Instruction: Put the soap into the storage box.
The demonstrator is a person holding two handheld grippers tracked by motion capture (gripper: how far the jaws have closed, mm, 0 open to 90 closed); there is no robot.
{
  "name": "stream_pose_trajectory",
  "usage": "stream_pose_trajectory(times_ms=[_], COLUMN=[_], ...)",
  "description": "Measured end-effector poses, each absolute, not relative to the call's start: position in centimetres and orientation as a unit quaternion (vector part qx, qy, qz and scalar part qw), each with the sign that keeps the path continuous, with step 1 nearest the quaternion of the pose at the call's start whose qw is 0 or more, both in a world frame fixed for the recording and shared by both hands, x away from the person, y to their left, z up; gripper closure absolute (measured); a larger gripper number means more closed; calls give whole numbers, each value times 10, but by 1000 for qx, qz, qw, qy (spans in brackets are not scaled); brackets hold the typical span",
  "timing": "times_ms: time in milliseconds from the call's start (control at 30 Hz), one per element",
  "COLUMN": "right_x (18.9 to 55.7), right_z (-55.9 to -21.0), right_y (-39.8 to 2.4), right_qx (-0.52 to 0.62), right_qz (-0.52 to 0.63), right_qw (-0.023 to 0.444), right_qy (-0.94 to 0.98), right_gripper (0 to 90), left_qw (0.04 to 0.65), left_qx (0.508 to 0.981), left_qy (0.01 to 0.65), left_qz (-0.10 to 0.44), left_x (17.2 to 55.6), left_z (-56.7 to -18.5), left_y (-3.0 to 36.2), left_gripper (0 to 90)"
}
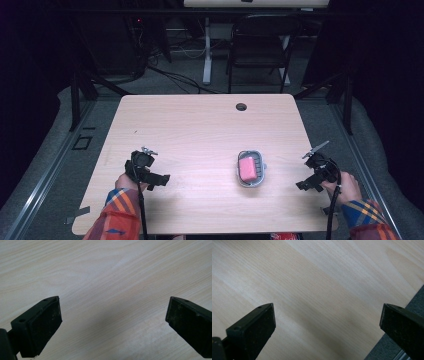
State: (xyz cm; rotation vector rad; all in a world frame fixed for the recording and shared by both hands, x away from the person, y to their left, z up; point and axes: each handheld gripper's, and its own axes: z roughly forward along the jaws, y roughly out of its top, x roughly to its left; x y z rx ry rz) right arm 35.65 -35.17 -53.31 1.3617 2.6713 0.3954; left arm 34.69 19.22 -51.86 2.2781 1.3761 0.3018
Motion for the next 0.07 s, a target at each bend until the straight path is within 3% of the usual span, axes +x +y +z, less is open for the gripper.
stream_pose_trajectory(times_ms=[67], right_x=[356], right_z=[-534], right_y=[-348], right_qx=[452], right_qz=[131], right_qw=[73], right_qy=[879], right_gripper=[22], left_qw=[229], left_qx=[829], left_qy=[499], left_qz=[111], left_x=[347], left_z=[-518], left_y=[192], left_gripper=[2])
